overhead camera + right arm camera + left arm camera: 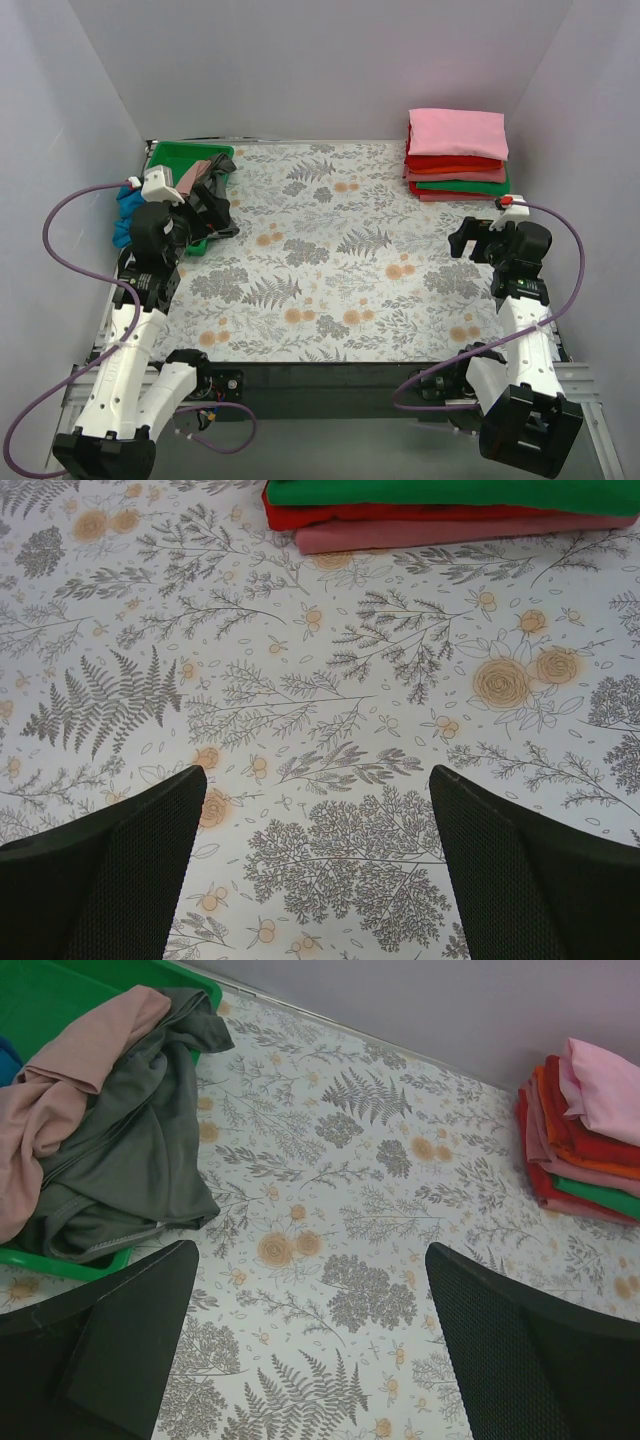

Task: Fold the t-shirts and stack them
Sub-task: Grab the tshirt from the pile

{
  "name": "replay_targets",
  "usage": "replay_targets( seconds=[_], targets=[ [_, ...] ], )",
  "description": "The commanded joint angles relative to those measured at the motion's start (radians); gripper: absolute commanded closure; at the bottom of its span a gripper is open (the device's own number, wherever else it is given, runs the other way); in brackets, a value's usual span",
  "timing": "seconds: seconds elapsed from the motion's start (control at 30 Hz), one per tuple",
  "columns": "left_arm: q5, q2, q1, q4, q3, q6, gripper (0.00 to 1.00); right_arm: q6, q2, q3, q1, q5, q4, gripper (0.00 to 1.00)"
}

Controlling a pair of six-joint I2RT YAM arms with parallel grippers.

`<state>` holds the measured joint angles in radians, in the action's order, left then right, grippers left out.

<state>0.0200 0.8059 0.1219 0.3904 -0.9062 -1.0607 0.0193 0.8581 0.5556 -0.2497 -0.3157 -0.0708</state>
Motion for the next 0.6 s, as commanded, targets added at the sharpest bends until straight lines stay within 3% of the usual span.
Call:
replay_targets(
  seconds=[0.0,0.1,0.33,0.57],
  targets=[
    [0.029,0.01,0.005,-0.016,0.0,0.015,0.02,0.001,0.008,0.049,-0.006,-0.055,0.062,0.01],
    [0.029,0.067,0.005,-0.036,-0.017,0.004,0.02,-0.018,0.053,0.078,-0.005,-0.167,0.062,0.01],
    [-0.018,0.266,-0.054,-0.067,-0.149,-0.021,0.02,-0.251,0.056,0.063,0.003,-0.472,0.068,0.01],
    [-0.146,0.567,-0.192,-0.067,-0.364,-0.07,0.03,-0.392,0.015,-0.002,0.01,-0.508,0.022,0.01]
  ],
)
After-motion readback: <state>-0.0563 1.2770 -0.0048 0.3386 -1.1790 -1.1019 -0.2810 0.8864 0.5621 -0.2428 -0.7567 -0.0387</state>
